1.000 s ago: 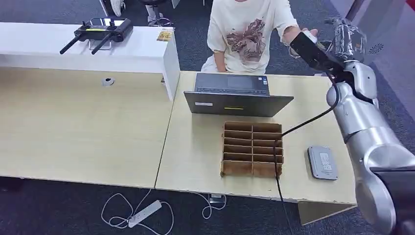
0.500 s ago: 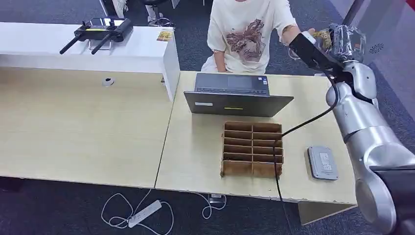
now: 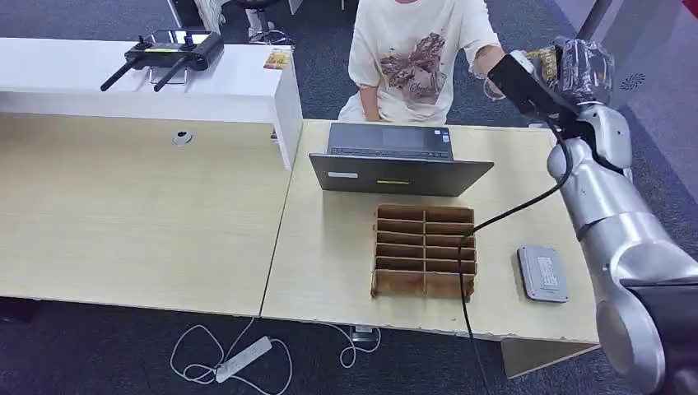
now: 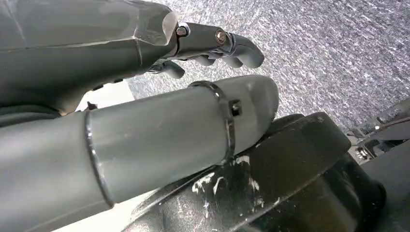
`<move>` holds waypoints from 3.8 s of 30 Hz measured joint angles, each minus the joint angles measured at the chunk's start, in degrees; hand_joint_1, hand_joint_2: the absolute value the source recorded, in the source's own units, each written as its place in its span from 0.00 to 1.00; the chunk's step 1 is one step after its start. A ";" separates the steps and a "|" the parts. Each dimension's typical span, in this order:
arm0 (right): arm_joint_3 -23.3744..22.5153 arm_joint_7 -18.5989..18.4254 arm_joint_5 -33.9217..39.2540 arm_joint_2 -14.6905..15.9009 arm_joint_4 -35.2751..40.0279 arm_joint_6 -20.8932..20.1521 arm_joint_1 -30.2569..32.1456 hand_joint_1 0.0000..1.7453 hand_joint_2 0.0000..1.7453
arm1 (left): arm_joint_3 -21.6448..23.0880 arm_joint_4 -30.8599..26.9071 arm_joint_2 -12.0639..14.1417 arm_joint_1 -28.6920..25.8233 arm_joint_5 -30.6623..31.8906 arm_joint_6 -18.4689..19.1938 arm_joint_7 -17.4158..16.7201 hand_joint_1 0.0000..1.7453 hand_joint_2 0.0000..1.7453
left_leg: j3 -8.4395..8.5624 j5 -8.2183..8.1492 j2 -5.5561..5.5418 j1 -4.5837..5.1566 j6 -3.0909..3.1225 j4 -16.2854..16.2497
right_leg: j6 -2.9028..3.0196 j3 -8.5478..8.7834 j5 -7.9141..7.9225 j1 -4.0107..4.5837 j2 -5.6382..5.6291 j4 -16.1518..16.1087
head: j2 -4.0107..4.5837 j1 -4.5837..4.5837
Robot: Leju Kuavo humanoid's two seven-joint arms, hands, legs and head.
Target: Pass the card to the sensor for recognition and then transmit it.
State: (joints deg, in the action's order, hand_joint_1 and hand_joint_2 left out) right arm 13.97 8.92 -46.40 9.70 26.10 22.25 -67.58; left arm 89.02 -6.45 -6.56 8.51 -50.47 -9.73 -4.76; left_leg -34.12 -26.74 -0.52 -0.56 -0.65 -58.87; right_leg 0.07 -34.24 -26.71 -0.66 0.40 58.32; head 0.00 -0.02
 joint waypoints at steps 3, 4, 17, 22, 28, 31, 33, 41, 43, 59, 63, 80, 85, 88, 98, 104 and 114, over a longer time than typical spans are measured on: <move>-0.01 0.18 0.18 0.00 0.02 0.04 0.01 1.00 1.00 | 0.00 0.00 0.00 0.00 0.00 0.00 0.00 0.00 0.00 | 0.00 0.00 0.00 0.00 0.00 0.00 | 0.00 0.00 0.00 0.00 0.00 0.00 | 0.00 0.00; -0.07 0.38 0.40 -0.02 0.04 0.10 0.04 1.00 1.00 | 0.00 0.00 0.00 0.00 -0.02 0.00 0.00 0.00 0.00 | 0.00 0.00 0.00 0.00 0.00 0.00 | 0.00 0.00 0.00 0.00 0.00 0.00 | 0.00 0.00; -11.20 12.26 30.54 1.71 14.39 -12.10 11.54 1.00 1.00 | 0.00 -0.02 0.00 -0.01 0.63 -0.04 -0.02 0.00 0.00 | 0.01 -0.01 0.00 0.00 0.00 -0.01 | 0.00 -0.01 0.00 -0.01 0.00 -0.03 | 0.00 0.00; -13.47 12.54 39.23 3.80 19.46 -19.27 15.81 1.00 1.00 | 0.00 -0.02 0.02 0.00 0.94 0.00 -0.02 0.00 0.00 | 0.01 -0.01 -0.01 0.01 0.01 -0.01 | 0.00 -0.01 0.00 -0.01 0.01 -0.05 | 0.00 -0.02; -16.49 12.17 49.07 6.98 26.47 -25.95 22.98 1.00 1.00 | 0.00 -0.02 0.04 0.01 1.51 0.13 0.11 0.00 0.00 | -0.01 -0.04 -0.10 0.01 0.04 -0.01 | -0.04 0.00 -0.03 -0.02 0.07 -0.06 | 0.00 0.00; -18.03 11.80 51.51 8.26 29.39 -27.84 26.80 1.00 1.00 | 0.00 -0.02 0.07 0.02 1.75 0.20 0.11 0.00 0.00 | 0.00 -0.06 -0.09 0.02 0.06 -0.01 | -0.04 -0.01 -0.03 -0.04 0.06 -0.06 | 0.00 -0.02; -19.11 11.56 52.93 9.09 30.97 -29.44 28.98 1.00 1.00 | 0.00 -0.02 0.07 0.02 1.99 0.22 0.11 0.00 0.00 | -0.04 -0.06 -0.11 0.03 0.06 -0.01 | -0.05 -0.01 -0.03 -0.05 0.08 -0.06 | 0.00 0.02; -21.71 9.79 56.87 12.17 31.89 -35.17 32.91 1.00 1.00 | 0.00 -0.02 0.07 0.08 2.21 0.22 -0.09 0.00 0.00 | -0.02 -0.06 -0.08 0.06 0.07 -0.01 | -0.05 -0.02 -0.04 -0.06 0.06 -0.06 | 0.00 0.00; -21.71 9.76 56.76 13.02 31.60 -36.02 33.43 1.00 1.00 | 0.00 -0.02 0.07 0.10 2.21 0.22 -0.09 0.00 0.00 | -0.02 -0.06 -0.09 0.06 0.07 -0.01 | -0.05 -0.02 -0.04 -0.06 0.04 -0.06 | 0.00 0.00; -21.69 10.92 52.32 17.18 26.38 -40.99 36.62 1.00 1.00 | 0.00 -0.02 0.07 0.10 2.25 0.26 0.11 0.00 0.00 | -0.03 -0.06 -0.09 0.07 0.07 -0.01 | -0.06 -0.02 -0.04 -0.06 0.05 -0.07 | 0.00 -0.02; -21.86 11.08 51.90 18.25 24.28 -43.04 36.61 1.00 1.00 | 0.00 -0.02 0.09 0.10 2.32 0.28 0.11 0.00 0.00 | -0.03 -0.06 -0.10 0.08 0.07 -0.01 | -0.06 -0.02 -0.04 -0.08 0.07 -0.07 | 0.00 0.00; -25.97 11.71 52.91 20.81 18.88 -47.83 42.65 1.00 1.00 | 0.00 -0.02 0.13 0.45 3.35 0.68 0.33 0.00 0.00 | -0.03 -0.10 -0.07 0.08 0.13 -0.01 | -0.08 -0.02 -0.05 -0.08 0.05 -0.07 | 0.00 0.00; -25.82 12.30 49.59 20.68 15.71 -46.45 41.62 1.00 1.00 | 0.00 -0.02 0.02 0.70 3.63 0.68 -0.07 0.00 0.00 | -0.05 -0.10 -0.08 0.08 0.13 -0.01 | -0.08 0.02 -0.05 -0.08 0.08 -0.06 | 0.00 -0.02; -25.40 12.50 47.16 20.44 13.81 -45.05 40.18 1.00 1.00 | 0.00 -0.07 -0.04 0.82 3.63 0.72 -0.20 0.00 0.00 | -0.04 -0.09 -0.08 0.08 0.13 -0.01 | -0.07 0.02 -0.05 -0.08 0.07 -0.06 | 0.00 0.00; -21.27 8.45 34.91 17.75 9.11 -36.38 35.53 1.00 1.00 | 0.00 -0.22 -0.37 1.03 2.86 0.72 -0.85 0.00 0.00 | -0.04 -0.09 -0.10 0.08 0.12 -0.01 | -0.08 0.02 -0.05 -0.08 0.10 -0.05 | 0.00 -0.02; -20.42 7.10 32.54 16.30 8.11 -35.39 34.64 1.00 1.00 | 0.00 -0.22 -0.39 1.03 2.64 0.70 -0.98 0.00 0.00 | -0.05 -0.09 -0.10 0.08 0.12 -0.01 | -0.08 0.03 -0.05 -0.08 0.11 -0.05 | 0.00 0.00; -20.33 6.84 31.19 14.97 7.37 -37.14 34.12 1.00 1.00 | 0.00 -0.22 -0.42 1.02 2.60 0.68 -1.01 0.00 0.00 | -0.05 -0.09 -0.11 0.08 0.12 -0.01 | -0.08 0.03 -0.05 -0.09 0.13 -0.05 | 0.00 -0.02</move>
State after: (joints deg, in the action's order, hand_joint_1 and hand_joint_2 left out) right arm -6.36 15.76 -15.21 24.68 33.46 -14.88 -33.46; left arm 89.02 -6.67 -6.97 9.53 -47.87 -9.05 -5.77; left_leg -34.17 -26.83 -0.63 -0.47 -0.52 -58.87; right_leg 0.00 -34.21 -26.76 -0.75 0.53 58.27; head 0.00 -0.04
